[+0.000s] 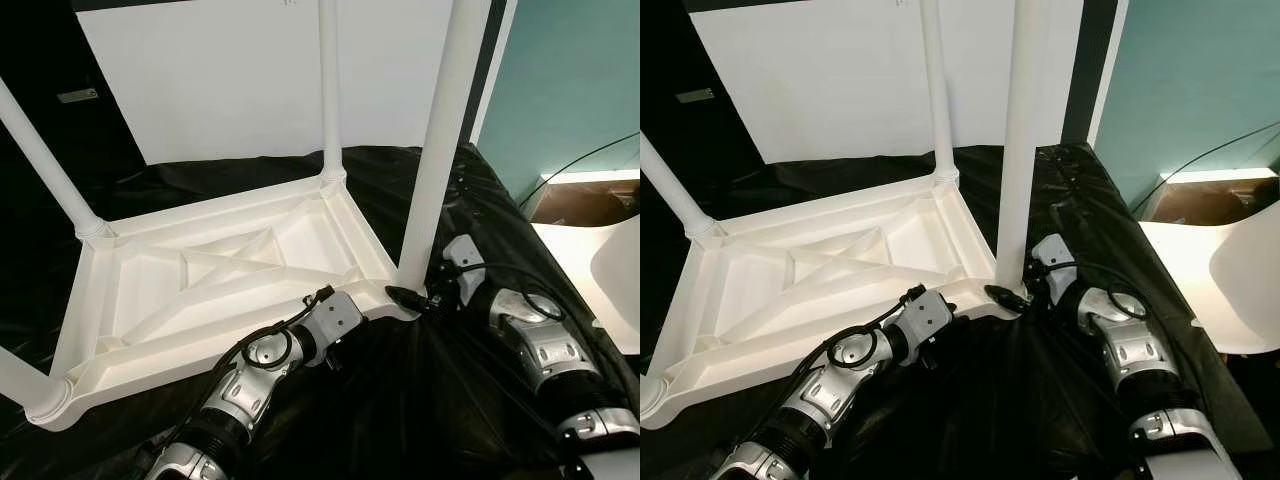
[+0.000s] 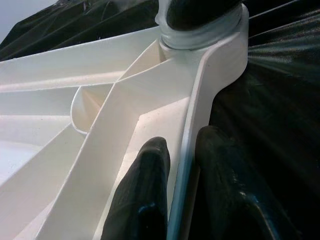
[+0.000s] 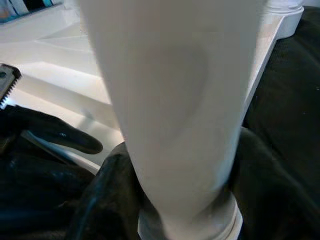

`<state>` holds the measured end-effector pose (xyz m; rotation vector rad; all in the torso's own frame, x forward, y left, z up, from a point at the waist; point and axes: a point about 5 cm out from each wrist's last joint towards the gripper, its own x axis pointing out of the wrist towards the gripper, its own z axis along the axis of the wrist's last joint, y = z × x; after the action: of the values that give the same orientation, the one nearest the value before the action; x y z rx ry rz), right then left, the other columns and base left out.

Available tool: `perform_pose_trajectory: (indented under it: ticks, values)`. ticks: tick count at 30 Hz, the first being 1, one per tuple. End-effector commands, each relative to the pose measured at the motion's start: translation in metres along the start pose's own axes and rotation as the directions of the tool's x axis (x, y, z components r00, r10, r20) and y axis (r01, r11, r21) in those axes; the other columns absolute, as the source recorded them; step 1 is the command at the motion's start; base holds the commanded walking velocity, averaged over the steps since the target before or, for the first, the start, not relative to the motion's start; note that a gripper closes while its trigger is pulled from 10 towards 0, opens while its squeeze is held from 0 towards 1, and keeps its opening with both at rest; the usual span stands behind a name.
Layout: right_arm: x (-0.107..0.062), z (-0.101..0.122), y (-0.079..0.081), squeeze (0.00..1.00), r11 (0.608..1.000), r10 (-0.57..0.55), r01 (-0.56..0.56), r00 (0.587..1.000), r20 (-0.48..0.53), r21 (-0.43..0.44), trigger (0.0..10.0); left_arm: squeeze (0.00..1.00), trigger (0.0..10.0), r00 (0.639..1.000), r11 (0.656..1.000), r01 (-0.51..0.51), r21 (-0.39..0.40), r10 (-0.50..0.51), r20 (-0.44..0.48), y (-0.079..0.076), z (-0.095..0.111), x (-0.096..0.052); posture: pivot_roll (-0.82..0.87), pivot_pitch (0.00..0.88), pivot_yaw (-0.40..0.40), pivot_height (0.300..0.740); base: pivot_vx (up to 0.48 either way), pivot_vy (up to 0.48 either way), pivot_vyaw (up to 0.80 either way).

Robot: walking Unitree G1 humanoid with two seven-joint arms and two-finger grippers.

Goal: Building children table

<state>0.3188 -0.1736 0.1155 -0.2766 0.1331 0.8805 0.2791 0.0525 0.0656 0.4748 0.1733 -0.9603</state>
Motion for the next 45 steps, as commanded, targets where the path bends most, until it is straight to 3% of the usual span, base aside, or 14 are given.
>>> perform_pose_trajectory:
  ticks: [1, 9, 12, 14, 15, 16, 23, 31, 32, 35, 36, 38, 39, 45]
  values:
    - [0.004, -0.008, 0.009, 0.0, 0.997, 0.079, -0.079, 0.996, -0.042, 0.004, 0.0, 0.0, 10.0, 0.959, 0.988, 0.124, -0.094, -0.144, -0.245, -0.033, -0.054, -0.008, -0.09, 0.0, 0.035, 0.74, 0.0, 0.0, 0.0]
    - [0.001, -0.017, 0.011, 0.0, 0.997, 0.073, -0.07, 0.993, -0.088, 0.028, 0.0, 0.0, 10.0, 0.957, 0.987, 0.127, -0.097, -0.148, -0.25, -0.035, -0.057, -0.011, -0.09, 0.0, 0.044, 0.74, 0.0, 0.0, 0.0]
    - [0.011, -0.02, 0.031, 0.0, 0.994, -0.09, 0.089, 0.996, 0.004, 0.055, 0.0, 0.0, 10.0, 0.956, 0.987, 0.13, -0.094, -0.15, -0.251, -0.034, -0.057, -0.011, -0.09, 0.0, 0.042, 0.74, 0.0, 0.0, 0.0]
    - [0.015, -0.017, 0.035, 0.0, 0.93, -0.363, 0.353, 0.928, 0.09, 0.103, 0.0, 0.0, 10.0, 0.956, 0.987, 0.131, -0.092, -0.15, -0.251, -0.034, -0.056, -0.011, -0.09, 0.0, 0.043, 0.74, 0.0, 0.0, 0.0]
    - [0.015, -0.017, 0.035, 0.0, 0.93, -0.363, 0.353, 0.928, 0.09, 0.103, 0.0, 0.0, 10.0, 0.956, 0.987, 0.131, -0.092, -0.15, -0.251, -0.034, -0.056, -0.011, -0.09, 0.0, 0.043, 0.74, 0.0, 0.0, 0.0]
    - [0.016, -0.014, 0.042, 0.0, 0.85, -0.519, 0.494, 0.846, 0.127, 0.181, 0.0, 0.0, 10.0, 0.957, 0.987, 0.131, -0.092, -0.151, -0.249, -0.035, -0.055, -0.01, -0.09, 0.0, 0.045, 0.74, 0.0, 0.0, 0.0]
    - [0.014, -0.008, 0.043, 0.0, 0.744, -0.663, 0.625, 0.736, 0.137, 0.236, 0.0, 0.0, 10.0, 0.955, 0.986, 0.138, -0.092, -0.157, -0.252, -0.035, -0.057, -0.011, -0.1, 0.0, 0.051, 0.74, 0.0, 0.0, 0.0]
    - [0.018, -0.002, 0.042, 0.0, 0.738, -0.671, 0.635, 0.726, 0.148, 0.228, 0.0, 0.0, 10.0, 0.955, 0.986, 0.141, -0.091, -0.16, -0.251, -0.036, -0.056, -0.01, -0.1, 0.0, 0.048, 0.74, 0.0, 0.0, 0.0]
    - [0.022, 0.0, 0.045, 0.0, 0.756, -0.651, 0.617, 0.744, 0.153, 0.216, 10.0, 0.0, 10.0, 0.955, 0.986, 0.141, -0.092, -0.16, -0.251, -0.037, -0.056, -0.01, -0.1, 0.0, 0.046, 0.74, 0.0, 0.0, 0.0]
    - [0.026, 0.001, 0.05, 0.0, 0.782, -0.619, 0.586, 0.769, 0.16, 0.211, 10.0, 0.0, 10.0, 0.955, 0.986, 0.14, -0.093, -0.159, -0.25, -0.037, -0.056, -0.009, -0.1, 0.0, 0.043, 0.74, 0.0, 0.0, 0.0]
    - [0.03, 0.002, 0.054, 1.0, 0.822, -0.563, 0.528, 0.809, 0.167, 0.212, 10.0, 0.0, 10.0, 0.955, 0.986, 0.137, -0.095, -0.157, -0.25, -0.037, -0.056, -0.009, -0.1, 0.0, 0.04, 0.74, 0.0, 0.0, 0.0]
    - [0.032, 0.001, 0.056, 1.0, 0.864, -0.494, 0.461, 0.852, 0.171, 0.2, 10.0, 0.0, 10.0, 0.956, 0.986, 0.134, -0.097, -0.155, -0.25, -0.037, -0.057, -0.009, -0.1, 0.0, 0.04, 0.74, 0.0, 0.0, 0.0]
    - [0.032, -0.001, 0.056, 0.0, 0.894, -0.436, 0.404, 0.884, 0.168, 0.195, 10.0, 0.0, 10.0, 0.956, 0.986, 0.133, -0.098, -0.154, -0.251, -0.037, -0.057, -0.009, -0.1, 0.0, 0.041, 0.74, 0.0, 0.0, 0.0]
    - [0.027, -0.006, 0.047, 0.0, 0.966, -0.24, 0.223, 0.961, 0.136, 0.132, 10.0, 0.0, 10.0, 0.955, 0.986, 0.136, -0.091, -0.155, -0.252, -0.036, -0.057, -0.008, -0.1, 0.0, 0.047, 0.74, 0.0, 0.0, 0.0]
